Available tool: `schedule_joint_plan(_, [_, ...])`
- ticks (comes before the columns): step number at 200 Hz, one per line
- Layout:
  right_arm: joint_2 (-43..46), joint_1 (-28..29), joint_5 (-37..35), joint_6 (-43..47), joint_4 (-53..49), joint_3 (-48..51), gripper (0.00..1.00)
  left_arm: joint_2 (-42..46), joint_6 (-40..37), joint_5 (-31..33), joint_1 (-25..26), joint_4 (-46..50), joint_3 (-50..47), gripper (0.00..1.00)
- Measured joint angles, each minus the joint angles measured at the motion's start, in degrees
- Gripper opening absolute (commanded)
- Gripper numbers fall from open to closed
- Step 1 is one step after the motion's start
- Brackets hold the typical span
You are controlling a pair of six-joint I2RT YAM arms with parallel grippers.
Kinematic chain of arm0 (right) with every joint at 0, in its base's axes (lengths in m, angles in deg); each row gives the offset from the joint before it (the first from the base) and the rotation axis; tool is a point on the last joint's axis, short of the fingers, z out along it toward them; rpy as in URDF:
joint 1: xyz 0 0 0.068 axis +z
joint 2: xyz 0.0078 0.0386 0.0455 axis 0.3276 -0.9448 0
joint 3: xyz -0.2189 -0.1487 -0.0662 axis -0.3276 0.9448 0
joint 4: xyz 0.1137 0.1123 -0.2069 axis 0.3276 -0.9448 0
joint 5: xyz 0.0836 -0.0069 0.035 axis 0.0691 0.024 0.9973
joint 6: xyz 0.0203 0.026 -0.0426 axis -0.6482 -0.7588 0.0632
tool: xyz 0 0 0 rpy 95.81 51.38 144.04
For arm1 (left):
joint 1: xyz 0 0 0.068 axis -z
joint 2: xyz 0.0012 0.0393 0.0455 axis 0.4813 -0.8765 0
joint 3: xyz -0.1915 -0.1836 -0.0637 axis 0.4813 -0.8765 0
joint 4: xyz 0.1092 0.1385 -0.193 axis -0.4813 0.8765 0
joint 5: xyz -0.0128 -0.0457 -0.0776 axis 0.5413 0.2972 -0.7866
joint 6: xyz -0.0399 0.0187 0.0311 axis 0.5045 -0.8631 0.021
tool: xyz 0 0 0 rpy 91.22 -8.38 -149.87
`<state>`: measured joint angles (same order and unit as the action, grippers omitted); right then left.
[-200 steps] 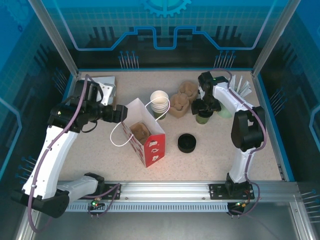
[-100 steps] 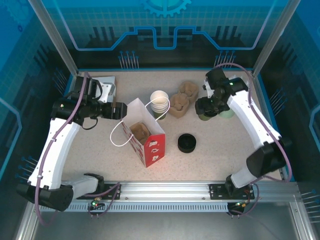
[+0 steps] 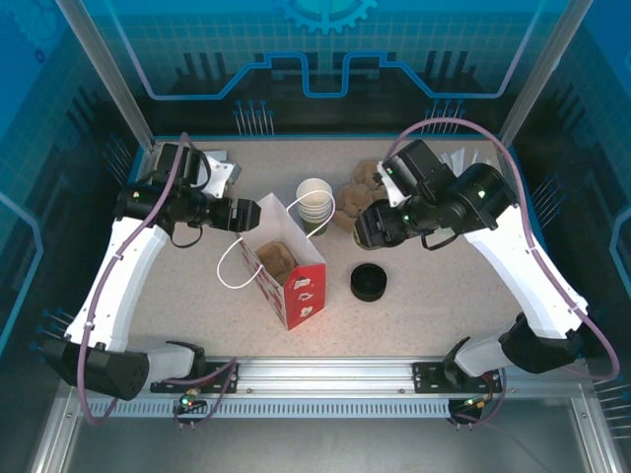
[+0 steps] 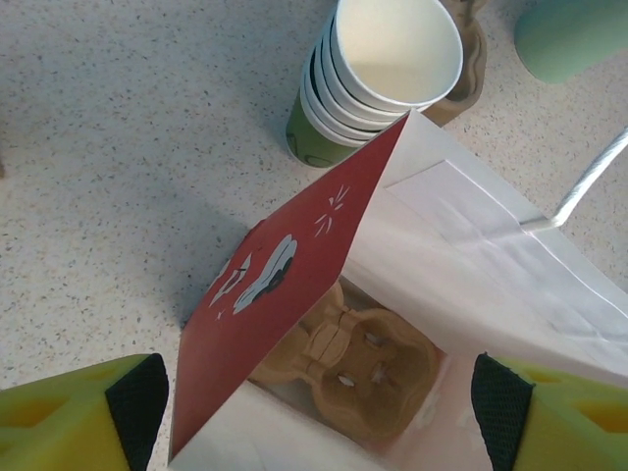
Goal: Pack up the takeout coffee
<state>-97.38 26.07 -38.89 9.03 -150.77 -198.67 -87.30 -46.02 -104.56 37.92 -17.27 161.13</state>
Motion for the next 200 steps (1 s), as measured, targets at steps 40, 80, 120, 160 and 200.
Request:
schedule_joint_plan(40, [-5.51, 8.59, -0.42, -3.17, -1.22, -10.95, 0.8, -1.57, -1.55, -0.07, 0.0, -1.03, -1.92, 0.55])
schedule_joint_plan(80, [-13.49, 14.45, -0.35, -3.98, -0.42, -19.58, 0.8, -2.14, -1.81, -1.27, 0.0, -2.54, -2.36, 0.24])
schedule_joint_plan(120, [-18.73, 16.41, -0.17, -3.93, 1.09, -23.65, 0.79, -1.6, -0.81, -2.4, 0.09, -3.67, -3.65, 0.16])
schedule_joint_plan(160, [-22.62, 16.44, -0.17, -3.74, 1.25, -24.68, 0.79, 0.81, 0.7, -2.45, 0.94, -3.85, -3.87, 0.17])
schedule_joint_plan(200, [-25.94, 16.81, -0.13, -3.72, 1.01, -24.68, 0.8, 1.84, 1.88, -2.43, 1.81, -3.82, -3.87, 0.18])
